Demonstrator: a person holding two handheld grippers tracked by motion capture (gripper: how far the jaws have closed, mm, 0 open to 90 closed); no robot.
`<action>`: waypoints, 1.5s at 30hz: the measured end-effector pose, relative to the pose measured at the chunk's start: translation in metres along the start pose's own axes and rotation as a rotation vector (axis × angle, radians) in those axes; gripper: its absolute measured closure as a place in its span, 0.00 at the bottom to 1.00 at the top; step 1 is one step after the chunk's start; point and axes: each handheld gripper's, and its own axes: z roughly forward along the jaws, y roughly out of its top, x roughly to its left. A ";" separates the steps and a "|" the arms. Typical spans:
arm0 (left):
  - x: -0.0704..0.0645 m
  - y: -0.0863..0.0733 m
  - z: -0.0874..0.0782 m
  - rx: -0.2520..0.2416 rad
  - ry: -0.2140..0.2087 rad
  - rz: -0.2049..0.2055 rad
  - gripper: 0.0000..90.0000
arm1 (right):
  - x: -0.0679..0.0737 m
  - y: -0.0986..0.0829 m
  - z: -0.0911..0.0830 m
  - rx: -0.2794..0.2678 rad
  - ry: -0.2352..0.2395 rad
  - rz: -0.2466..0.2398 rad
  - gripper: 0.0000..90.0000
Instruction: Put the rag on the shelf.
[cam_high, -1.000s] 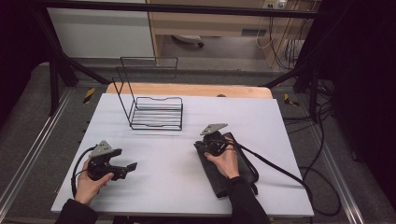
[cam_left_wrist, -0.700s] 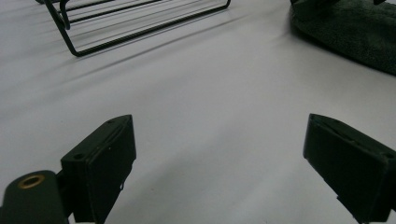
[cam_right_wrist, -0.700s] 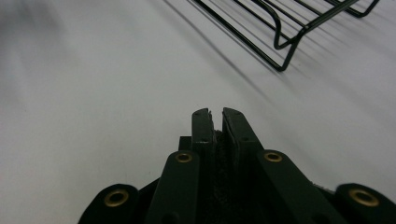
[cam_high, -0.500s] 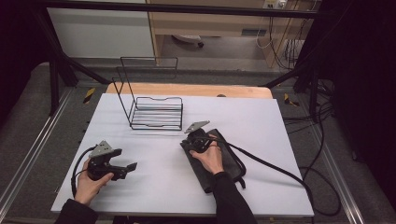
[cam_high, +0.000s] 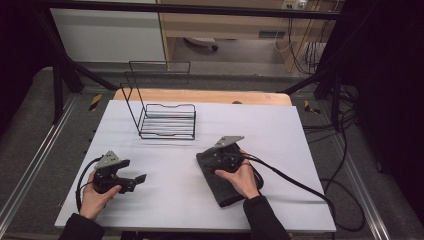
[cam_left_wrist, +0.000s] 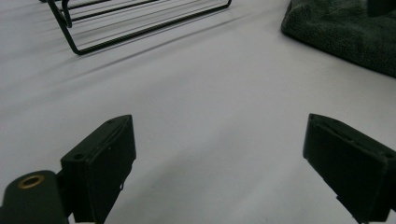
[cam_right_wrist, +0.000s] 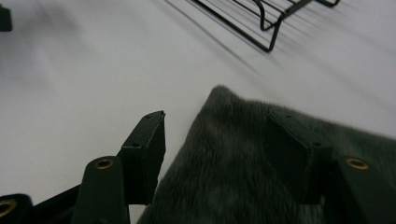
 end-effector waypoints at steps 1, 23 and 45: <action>0.000 0.000 0.000 0.001 0.000 0.000 0.10 | 0.002 -0.009 -0.012 -0.003 0.011 0.020 0.49; -0.003 0.000 0.002 0.005 -0.008 0.000 0.11 | 0.039 -0.068 -0.025 0.078 0.015 -0.084 0.68; -0.003 0.001 0.002 0.007 -0.006 -0.001 0.11 | 0.053 -0.042 -0.016 -0.005 0.047 -0.021 0.94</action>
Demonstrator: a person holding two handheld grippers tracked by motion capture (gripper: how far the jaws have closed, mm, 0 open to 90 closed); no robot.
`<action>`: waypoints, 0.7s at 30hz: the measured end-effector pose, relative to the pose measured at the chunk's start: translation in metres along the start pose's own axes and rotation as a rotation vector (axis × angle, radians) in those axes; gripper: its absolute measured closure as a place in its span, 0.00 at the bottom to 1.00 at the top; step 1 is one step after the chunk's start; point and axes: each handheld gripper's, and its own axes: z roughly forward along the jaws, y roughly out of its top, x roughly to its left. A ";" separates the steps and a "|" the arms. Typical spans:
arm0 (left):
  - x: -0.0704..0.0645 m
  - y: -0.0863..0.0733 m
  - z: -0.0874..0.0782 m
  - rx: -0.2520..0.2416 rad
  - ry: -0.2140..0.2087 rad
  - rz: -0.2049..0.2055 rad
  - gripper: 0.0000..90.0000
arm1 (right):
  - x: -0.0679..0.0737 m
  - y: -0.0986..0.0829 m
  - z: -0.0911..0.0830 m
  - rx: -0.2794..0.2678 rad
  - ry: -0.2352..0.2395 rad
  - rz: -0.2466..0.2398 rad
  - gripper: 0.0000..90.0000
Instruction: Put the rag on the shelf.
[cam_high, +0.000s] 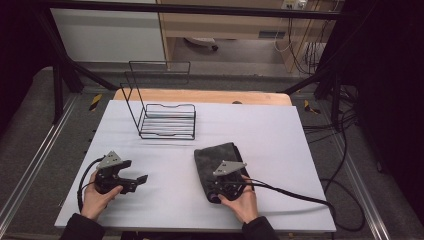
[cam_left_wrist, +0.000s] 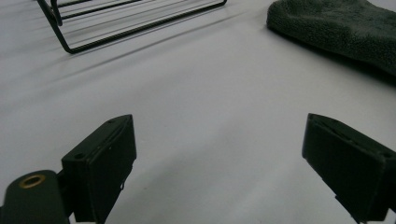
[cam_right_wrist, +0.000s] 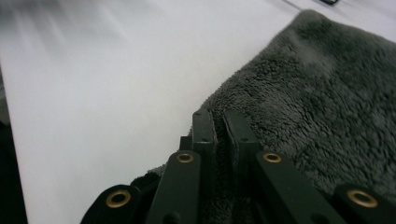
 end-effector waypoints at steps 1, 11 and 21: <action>0.000 0.000 0.000 0.000 0.000 0.000 0.11 | 0.003 0.003 0.004 0.000 0.005 0.006 0.94; 0.001 0.000 -0.001 -0.001 -0.001 -0.004 0.11 | 0.028 0.026 0.032 -0.014 0.064 0.021 0.94; 0.001 0.000 -0.001 0.001 -0.004 -0.008 0.11 | 0.041 0.031 0.058 0.009 0.126 0.025 0.82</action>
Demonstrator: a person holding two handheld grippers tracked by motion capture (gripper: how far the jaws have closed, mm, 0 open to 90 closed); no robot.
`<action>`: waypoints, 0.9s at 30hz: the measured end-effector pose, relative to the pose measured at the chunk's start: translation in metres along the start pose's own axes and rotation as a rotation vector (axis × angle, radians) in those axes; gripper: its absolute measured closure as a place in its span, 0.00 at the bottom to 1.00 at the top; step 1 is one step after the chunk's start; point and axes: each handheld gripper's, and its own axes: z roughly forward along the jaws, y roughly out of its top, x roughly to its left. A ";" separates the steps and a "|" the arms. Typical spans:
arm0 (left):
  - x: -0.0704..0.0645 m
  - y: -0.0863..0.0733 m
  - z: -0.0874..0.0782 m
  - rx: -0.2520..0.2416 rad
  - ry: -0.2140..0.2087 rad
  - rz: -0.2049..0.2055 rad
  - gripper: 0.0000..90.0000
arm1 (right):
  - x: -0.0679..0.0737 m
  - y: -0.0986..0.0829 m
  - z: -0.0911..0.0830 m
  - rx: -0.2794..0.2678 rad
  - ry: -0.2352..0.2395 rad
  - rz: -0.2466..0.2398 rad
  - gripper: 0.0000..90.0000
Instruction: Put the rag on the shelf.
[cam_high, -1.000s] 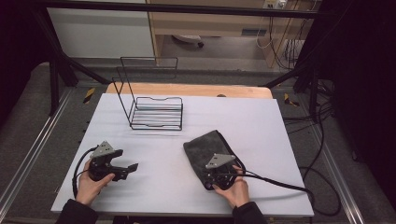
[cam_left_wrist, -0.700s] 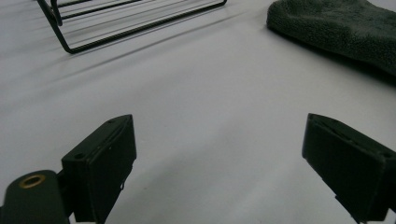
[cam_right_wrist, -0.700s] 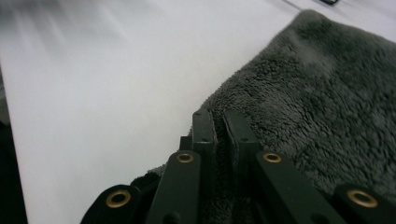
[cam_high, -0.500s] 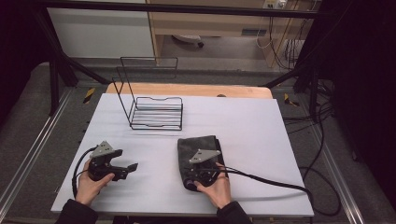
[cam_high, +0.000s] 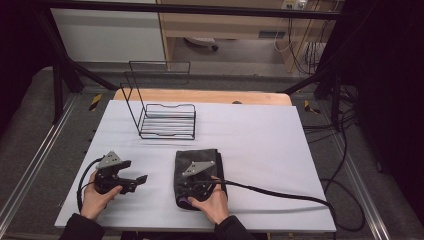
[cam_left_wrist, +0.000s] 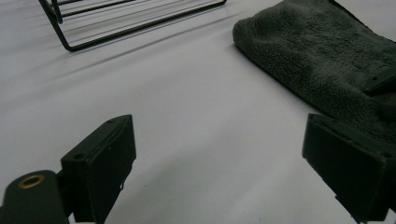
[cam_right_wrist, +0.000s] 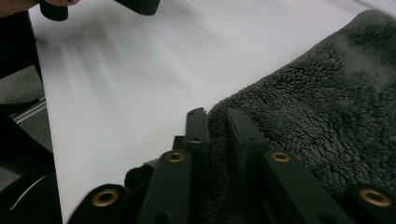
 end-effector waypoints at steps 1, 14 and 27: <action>0.000 0.000 0.000 0.001 -0.001 -0.001 0.11 | 0.000 0.000 -0.002 -0.008 0.018 0.006 0.73; -0.003 0.005 0.004 0.011 -0.012 -0.010 0.08 | -0.061 -0.006 -0.057 -0.109 -0.121 0.081 0.30; -0.012 0.023 0.015 0.019 -0.011 -0.010 0.09 | -0.109 -0.038 -0.092 -0.110 -0.182 0.148 0.05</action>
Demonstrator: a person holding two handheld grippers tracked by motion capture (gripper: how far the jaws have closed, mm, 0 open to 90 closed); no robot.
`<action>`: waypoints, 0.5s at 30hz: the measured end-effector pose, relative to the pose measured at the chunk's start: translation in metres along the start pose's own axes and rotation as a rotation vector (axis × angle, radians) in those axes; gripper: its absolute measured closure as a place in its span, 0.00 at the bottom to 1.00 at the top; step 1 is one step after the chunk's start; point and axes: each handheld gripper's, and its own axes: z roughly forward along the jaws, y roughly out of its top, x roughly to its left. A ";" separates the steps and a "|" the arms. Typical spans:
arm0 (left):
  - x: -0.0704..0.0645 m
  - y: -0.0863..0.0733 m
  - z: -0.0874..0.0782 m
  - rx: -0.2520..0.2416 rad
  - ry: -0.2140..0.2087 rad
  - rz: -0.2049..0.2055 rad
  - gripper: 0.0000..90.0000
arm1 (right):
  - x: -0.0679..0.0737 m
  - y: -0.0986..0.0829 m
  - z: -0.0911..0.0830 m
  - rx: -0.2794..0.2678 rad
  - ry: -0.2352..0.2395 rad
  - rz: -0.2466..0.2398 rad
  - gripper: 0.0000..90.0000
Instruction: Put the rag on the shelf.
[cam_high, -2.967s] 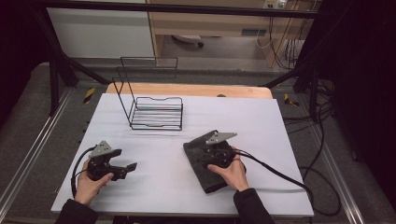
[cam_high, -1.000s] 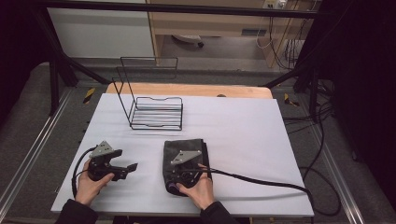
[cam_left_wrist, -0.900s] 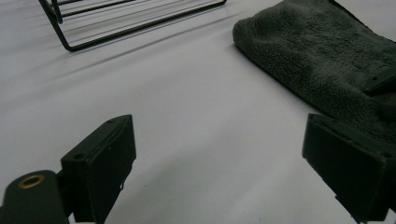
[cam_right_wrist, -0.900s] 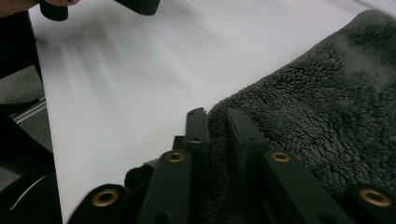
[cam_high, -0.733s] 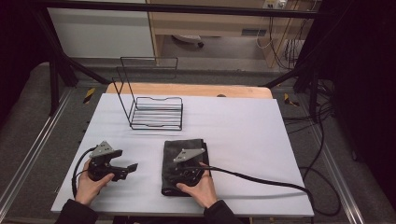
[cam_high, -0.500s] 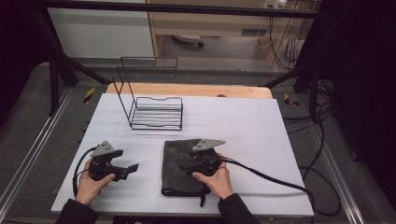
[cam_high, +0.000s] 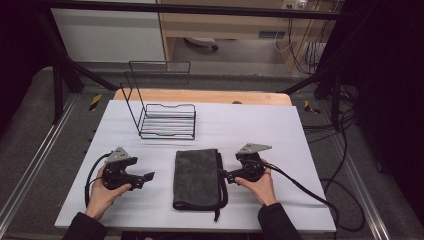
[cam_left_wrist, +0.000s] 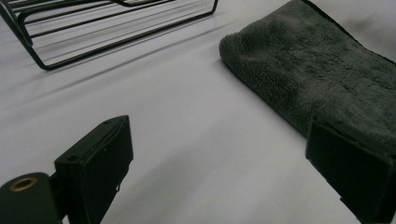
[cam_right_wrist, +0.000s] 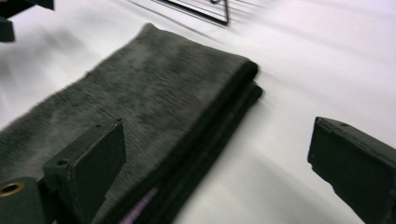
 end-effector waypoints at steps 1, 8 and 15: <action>0.000 0.003 0.002 0.005 0.001 -0.003 0.09 | -0.002 -0.002 -0.002 -0.001 0.000 0.004 0.05; -0.010 0.023 0.019 0.001 -0.004 -0.022 0.12 | -0.007 -0.010 -0.008 -0.013 0.006 0.035 0.05; -0.017 0.039 0.042 0.021 0.010 -0.040 0.13 | -0.007 -0.012 -0.011 -0.016 0.010 0.037 0.05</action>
